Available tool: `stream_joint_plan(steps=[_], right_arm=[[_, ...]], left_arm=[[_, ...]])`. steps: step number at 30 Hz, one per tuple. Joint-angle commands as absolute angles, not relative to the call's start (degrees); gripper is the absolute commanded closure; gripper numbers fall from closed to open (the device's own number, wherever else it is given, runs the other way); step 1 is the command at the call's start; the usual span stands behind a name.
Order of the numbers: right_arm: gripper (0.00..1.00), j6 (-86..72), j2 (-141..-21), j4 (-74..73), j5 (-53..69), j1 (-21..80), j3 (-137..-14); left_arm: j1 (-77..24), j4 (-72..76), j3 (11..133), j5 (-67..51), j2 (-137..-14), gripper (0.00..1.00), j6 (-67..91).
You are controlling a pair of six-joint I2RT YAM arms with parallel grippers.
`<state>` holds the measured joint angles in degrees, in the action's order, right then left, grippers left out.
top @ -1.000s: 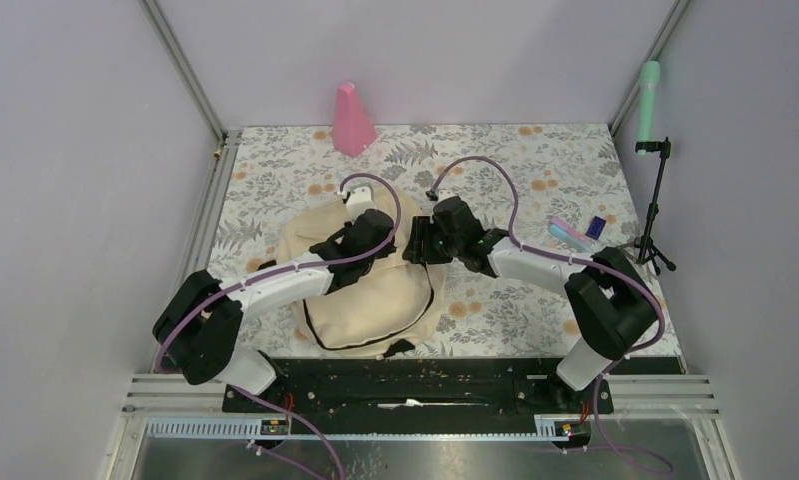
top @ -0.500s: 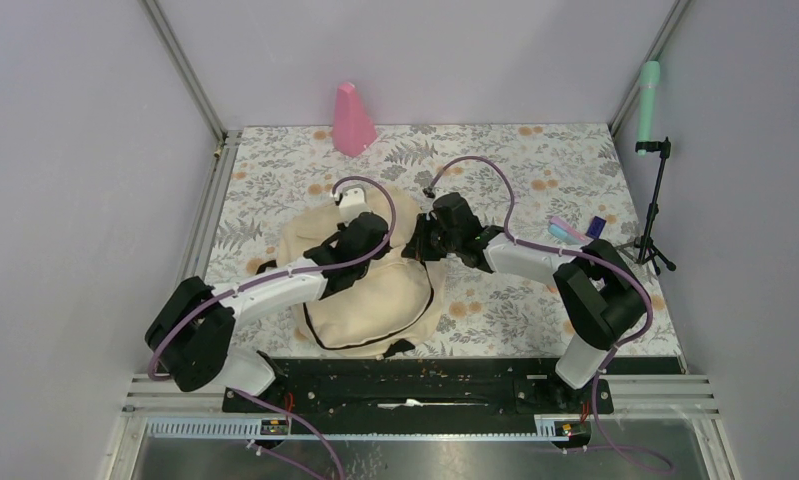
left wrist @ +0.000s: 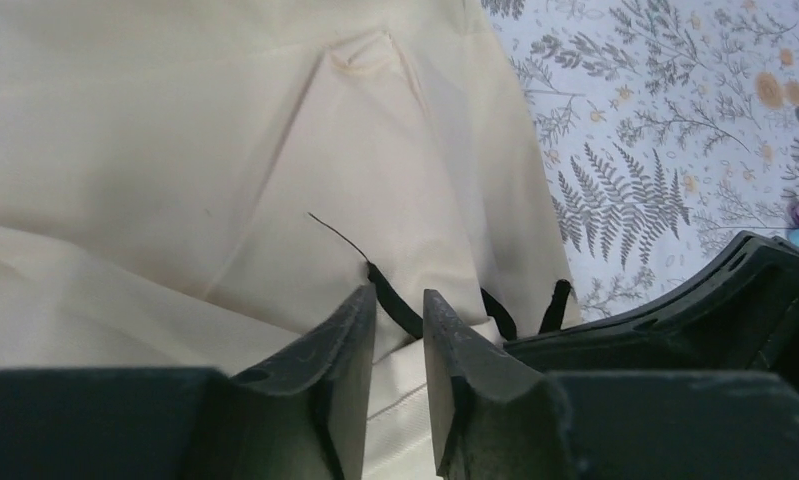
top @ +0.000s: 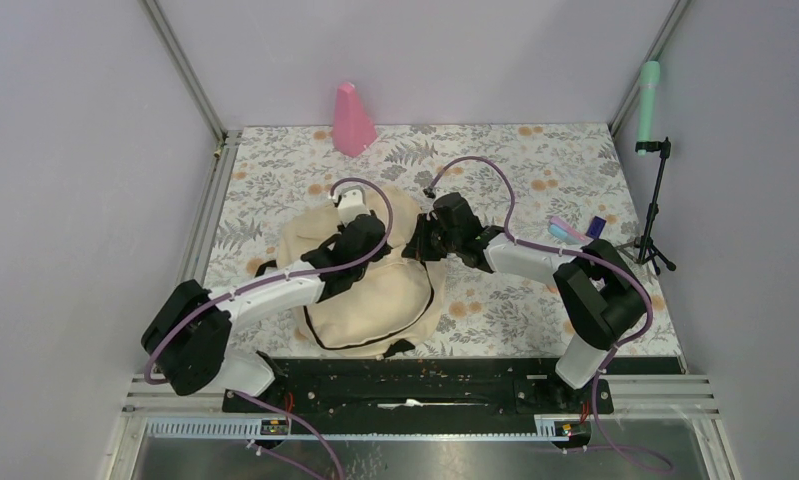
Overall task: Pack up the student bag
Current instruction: Unzip the student bag at the center of the board.
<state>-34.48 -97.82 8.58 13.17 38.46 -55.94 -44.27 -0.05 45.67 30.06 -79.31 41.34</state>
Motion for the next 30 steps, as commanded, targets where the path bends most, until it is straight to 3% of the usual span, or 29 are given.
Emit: stream_joint_plan(steps=[1,8,16,24,30], right_arm=[[1.00,-34.37,-96.50,11.16,13.13,37.71,-56.12],[1.00,-34.10,-95.72,11.24,13.18,37.77,-55.68],[1.00,-34.28,-95.74,11.35,13.53,37.79,-55.72],[1.00,-34.19,-95.72,11.01,13.54,37.79,-56.16],[1.00,-33.92,-95.88,10.47,13.47,37.77,-56.50]], left_arm=[[-44.13,2.78,46.92,27.55,-81.50,0.71,47.82],[-42.27,5.76,43.82,25.36,-81.19,0.58,50.12],[-39.23,12.44,40.34,19.20,-83.46,0.60,52.32],[-38.62,16.41,39.40,16.42,-86.03,0.70,53.72],[-38.54,14.63,39.45,18.57,-86.73,0.86,54.53]])
